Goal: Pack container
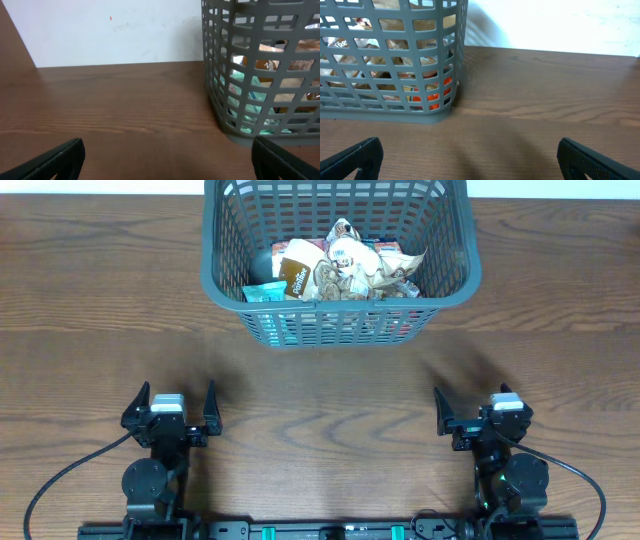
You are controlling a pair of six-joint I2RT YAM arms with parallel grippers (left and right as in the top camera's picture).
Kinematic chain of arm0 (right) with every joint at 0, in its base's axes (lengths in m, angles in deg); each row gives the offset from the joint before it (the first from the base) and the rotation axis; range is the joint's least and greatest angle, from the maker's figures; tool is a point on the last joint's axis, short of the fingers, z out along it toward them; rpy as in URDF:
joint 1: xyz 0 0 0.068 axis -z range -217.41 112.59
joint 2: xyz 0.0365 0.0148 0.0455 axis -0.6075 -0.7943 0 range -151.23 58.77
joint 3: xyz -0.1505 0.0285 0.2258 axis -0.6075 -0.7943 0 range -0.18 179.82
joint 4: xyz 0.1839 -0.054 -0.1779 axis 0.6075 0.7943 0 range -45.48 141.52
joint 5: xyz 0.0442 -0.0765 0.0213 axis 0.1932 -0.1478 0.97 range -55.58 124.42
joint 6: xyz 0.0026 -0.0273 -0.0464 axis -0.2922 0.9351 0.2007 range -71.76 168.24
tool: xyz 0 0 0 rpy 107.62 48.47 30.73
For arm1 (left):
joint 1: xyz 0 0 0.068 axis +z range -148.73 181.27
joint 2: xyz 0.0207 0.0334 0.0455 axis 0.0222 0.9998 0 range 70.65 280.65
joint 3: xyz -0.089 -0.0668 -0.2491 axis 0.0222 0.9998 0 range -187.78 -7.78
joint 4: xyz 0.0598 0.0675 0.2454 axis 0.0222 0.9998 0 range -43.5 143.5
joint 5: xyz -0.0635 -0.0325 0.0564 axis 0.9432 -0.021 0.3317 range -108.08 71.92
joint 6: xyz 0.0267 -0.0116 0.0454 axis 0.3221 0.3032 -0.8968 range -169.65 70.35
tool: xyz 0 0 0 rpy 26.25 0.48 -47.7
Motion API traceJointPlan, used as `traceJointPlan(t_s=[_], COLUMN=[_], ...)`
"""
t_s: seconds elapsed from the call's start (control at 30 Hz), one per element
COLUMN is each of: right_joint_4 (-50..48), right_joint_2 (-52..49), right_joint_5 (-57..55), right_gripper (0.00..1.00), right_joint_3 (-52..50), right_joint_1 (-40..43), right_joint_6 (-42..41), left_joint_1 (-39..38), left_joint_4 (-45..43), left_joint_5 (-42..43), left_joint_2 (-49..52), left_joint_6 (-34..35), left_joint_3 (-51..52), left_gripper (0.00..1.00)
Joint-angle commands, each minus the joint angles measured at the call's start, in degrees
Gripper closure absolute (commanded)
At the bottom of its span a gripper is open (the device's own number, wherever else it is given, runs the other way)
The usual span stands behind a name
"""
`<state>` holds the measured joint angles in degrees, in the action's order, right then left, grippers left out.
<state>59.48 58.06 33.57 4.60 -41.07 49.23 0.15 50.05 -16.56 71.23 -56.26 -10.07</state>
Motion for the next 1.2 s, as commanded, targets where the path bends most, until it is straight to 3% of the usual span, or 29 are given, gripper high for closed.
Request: traceJointPlan(t_s=[0.0, 1.17], right_joint_4=[-0.07, -0.07], right_joint_2=[0.39, 0.39], right_joint_5=[-0.22, -0.22], right_gripper=[0.01, 0.01], right_joint_3=[-0.22, -0.22], right_joint_1=[0.37, 0.37], right_joint_6=[-0.74, -0.74], left_joint_1=[0.07, 0.09], left_joint_4=[0.42, 0.42], left_joint_5=[1.03, 1.03], left_joint_2=[-0.42, -0.39], left_joint_6=[1.20, 2.43], left_joint_3=[1.97, 1.97], left_gripper=[0.01, 0.01])
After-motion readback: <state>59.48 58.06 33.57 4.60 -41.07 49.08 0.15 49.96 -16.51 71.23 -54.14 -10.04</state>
